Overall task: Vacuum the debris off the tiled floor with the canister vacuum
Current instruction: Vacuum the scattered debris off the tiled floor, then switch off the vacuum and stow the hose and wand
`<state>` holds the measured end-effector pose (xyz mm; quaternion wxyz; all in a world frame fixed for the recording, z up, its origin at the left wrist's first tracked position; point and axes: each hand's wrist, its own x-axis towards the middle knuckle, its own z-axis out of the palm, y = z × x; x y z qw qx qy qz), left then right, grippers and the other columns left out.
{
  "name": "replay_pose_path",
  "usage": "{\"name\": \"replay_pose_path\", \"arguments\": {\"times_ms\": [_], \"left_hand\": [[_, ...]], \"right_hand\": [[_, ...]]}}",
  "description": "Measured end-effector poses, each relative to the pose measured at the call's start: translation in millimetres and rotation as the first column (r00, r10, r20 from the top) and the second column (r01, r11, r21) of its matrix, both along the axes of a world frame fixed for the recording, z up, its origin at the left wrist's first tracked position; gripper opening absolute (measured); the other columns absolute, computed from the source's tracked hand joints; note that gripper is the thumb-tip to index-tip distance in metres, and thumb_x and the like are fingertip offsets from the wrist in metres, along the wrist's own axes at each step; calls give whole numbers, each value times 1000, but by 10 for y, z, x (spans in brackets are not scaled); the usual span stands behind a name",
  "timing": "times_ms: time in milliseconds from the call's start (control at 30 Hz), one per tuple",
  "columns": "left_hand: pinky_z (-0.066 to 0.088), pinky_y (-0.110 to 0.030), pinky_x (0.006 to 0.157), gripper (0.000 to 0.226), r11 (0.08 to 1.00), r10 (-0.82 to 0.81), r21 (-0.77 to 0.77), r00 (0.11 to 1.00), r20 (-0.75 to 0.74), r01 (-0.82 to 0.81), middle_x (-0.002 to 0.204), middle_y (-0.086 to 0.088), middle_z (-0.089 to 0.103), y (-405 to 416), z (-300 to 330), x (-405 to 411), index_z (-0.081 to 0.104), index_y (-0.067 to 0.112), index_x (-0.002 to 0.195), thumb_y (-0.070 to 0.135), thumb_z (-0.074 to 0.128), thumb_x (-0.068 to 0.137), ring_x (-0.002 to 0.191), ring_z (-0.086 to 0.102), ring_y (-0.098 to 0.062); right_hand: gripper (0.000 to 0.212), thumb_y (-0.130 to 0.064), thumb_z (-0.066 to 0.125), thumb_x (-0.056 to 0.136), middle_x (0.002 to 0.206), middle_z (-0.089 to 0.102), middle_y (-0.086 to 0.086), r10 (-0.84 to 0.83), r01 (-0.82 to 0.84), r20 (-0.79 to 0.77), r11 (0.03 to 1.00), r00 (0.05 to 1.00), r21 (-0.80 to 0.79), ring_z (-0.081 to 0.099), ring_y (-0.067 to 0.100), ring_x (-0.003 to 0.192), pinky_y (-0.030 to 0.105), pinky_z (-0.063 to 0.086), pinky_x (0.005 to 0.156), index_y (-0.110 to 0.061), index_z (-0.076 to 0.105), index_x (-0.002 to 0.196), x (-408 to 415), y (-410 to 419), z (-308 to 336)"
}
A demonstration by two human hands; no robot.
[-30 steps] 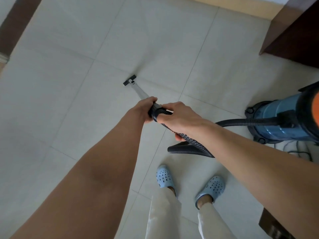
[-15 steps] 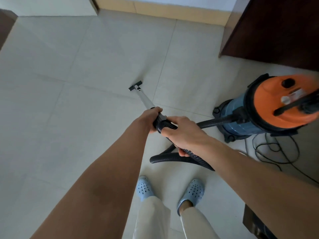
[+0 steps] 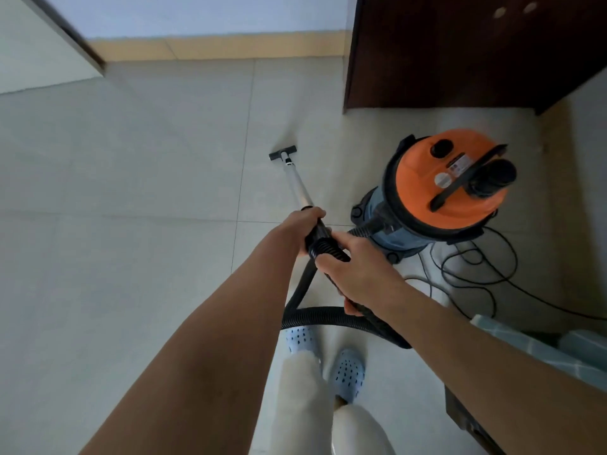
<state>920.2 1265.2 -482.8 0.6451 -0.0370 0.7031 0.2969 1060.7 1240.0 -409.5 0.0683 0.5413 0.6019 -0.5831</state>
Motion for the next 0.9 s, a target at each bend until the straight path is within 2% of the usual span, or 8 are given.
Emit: {"name": "replay_pose_path", "arguments": {"times_ms": [300,400,500,567,633,733,833,900], "left_hand": [[53,-35,55,40,999,52,5,999,-17,-52,78,-12,56,668,-43,-24,47,-2,131,16,55,96,63,59,-21],[54,-36,59,40,998,53,-16,998,-31,-54,80,-13,58,869,-45,-9,47,0,131,17,55,96,64,60,-22],[53,-35,56,39,997,79,-23,996,-40,-80,91,-16,58,1019,-111,20,45,0,130,18,55,96,65,60,-23],[52,-33,52,40,995,102,-16,994,-34,-103,98,-18,58,1100,-158,36,42,1,130,18,54,95,65,61,-23],[53,-30,49,40,993,117,-14,993,-29,-117,98,-19,57,1151,-195,72,41,2,129,17,53,95,63,61,-23],[56,-34,54,39,989,144,-21,990,-7,-144,93,-18,54,1172,-247,142,38,5,128,15,53,94,59,59,-24],[57,-38,60,37,985,167,-47,986,16,-166,84,-15,52,1156,-316,201,37,9,127,14,53,94,60,57,-24],[57,-39,62,36,984,173,-59,985,27,-171,83,-15,53,1150,-334,219,36,11,126,15,52,95,60,57,-24]], "right_hand": [[48,-38,59,89,62,59,-4,-49,51,-55,998,997,38,60,21,38,32,47,50,-44,57,136,46,646,-113],[54,-39,62,90,71,64,4,-77,77,-100,997,992,-2,59,24,42,32,48,46,-45,53,142,76,861,-159],[53,-39,64,91,78,67,15,-89,86,-129,996,988,-28,58,26,46,31,50,45,-48,53,141,129,1028,-189],[42,-42,63,94,74,65,11,-73,65,-149,996,986,-58,59,23,48,32,50,47,-48,58,135,164,1146,-206],[23,-46,55,101,71,65,-5,-57,53,-134,998,989,-35,64,13,61,34,52,60,-42,67,120,215,1294,-225],[45,-51,42,104,101,69,1,-9,-13,123,984,992,176,64,23,105,40,48,90,-17,67,119,332,1614,-349],[44,-31,46,105,146,48,18,72,-225,440,925,895,305,43,34,135,43,40,99,-2,50,137,480,1934,-530],[58,-27,45,106,166,22,16,118,-280,501,923,858,264,20,31,153,47,31,115,-1,30,155,538,2080,-622]]}}
